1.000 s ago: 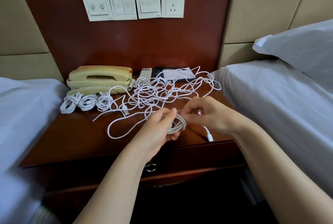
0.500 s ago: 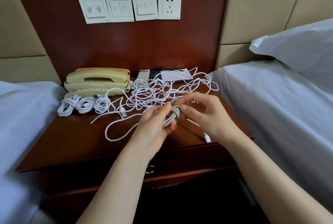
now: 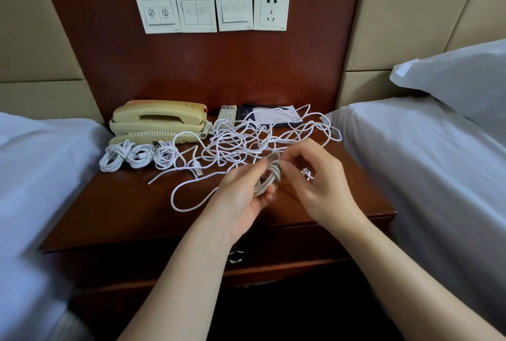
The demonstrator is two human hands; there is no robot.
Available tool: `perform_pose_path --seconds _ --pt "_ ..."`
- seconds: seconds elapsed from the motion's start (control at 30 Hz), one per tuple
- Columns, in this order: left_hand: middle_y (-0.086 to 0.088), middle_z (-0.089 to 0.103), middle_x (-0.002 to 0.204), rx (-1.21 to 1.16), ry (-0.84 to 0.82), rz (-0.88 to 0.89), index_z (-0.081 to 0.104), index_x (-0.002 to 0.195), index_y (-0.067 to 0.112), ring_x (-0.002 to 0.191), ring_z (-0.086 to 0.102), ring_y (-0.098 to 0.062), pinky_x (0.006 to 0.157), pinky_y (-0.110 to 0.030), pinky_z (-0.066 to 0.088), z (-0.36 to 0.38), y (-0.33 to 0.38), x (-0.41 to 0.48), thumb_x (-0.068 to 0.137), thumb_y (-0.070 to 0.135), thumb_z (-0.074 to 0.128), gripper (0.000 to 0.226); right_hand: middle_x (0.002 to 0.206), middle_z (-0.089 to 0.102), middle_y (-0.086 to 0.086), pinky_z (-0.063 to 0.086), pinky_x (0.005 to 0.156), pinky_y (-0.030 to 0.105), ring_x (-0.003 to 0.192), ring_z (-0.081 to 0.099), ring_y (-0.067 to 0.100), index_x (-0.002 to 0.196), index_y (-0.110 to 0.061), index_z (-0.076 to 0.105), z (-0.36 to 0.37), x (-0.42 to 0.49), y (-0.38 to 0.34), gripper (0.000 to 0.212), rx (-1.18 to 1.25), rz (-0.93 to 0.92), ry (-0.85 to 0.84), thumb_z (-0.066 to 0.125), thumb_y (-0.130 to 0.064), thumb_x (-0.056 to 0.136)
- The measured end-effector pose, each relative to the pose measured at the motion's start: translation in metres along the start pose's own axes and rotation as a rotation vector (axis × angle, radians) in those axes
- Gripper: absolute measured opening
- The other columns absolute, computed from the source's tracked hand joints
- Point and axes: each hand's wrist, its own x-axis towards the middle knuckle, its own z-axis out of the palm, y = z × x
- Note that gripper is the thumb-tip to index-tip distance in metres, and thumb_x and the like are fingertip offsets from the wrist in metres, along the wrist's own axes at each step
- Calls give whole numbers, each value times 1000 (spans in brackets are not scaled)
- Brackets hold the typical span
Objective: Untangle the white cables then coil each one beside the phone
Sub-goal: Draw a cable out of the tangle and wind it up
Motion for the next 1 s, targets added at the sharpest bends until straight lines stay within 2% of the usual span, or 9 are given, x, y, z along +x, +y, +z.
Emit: perform_pose_path --seconds 0.17,0.3,0.4,0.53,0.67,0.77,0.87,1.0 --pt "0 59 53 92 8 21 55 91 0 45 48 -10 44 -19 41 -1 -3 0 95 15 51 16 75 58 -4 41 66 15 70 53 8 78 -16 57 -3 0 0 19 -22 -13 -48 63 1 82" --pt "-1 61 59 2 -40 -2 58 89 4 47 50 -8 46 -18 43 1 -5 -1 96 17 49 18 76 64 -3 48 65 23 69 59 12 79 -23 59 2 4 -3 19 91 93 45 63 -5 81" --pt "-3 62 66 -49 -30 7 59 95 3 49 52 -8 47 -18 44 1 -6 0 96 17 49 17 77 65 -3 47 64 21 67 59 9 79 -20 63 4 5 -3 20 78 122 68 66 -1 82" --pt "-5 59 72 -36 9 20 57 100 3 52 52 -10 48 -19 45 1 -7 1 97 18 49 18 81 64 2 46 67 15 74 59 9 81 -20 63 1 6 -5 21 37 82 7 65 1 82" --pt "-6 58 75 -43 59 17 59 109 0 55 54 -11 48 -20 45 0 -7 3 99 20 46 26 89 60 -1 45 70 11 79 59 7 86 -12 68 -3 5 -8 9 -5 38 -138 66 -3 84" --pt "-7 58 76 -38 85 -2 59 100 3 55 55 -11 48 -20 46 2 -7 4 99 21 45 23 92 58 -3 44 68 12 77 56 7 91 -9 69 -2 5 -6 10 -156 -9 -176 67 -3 83" --pt "-6 59 68 -47 96 -20 58 87 5 53 54 -11 49 -20 44 6 -6 4 101 21 39 28 92 57 -2 43 68 14 75 54 7 90 -8 70 -1 7 -3 9 -253 -30 -167 66 -3 84" --pt "-4 62 62 -98 100 -20 57 85 6 54 55 -13 47 -20 45 6 -7 4 102 17 34 31 91 55 2 38 70 9 76 54 13 89 -6 70 1 7 0 10 -289 18 -209 62 -1 85"
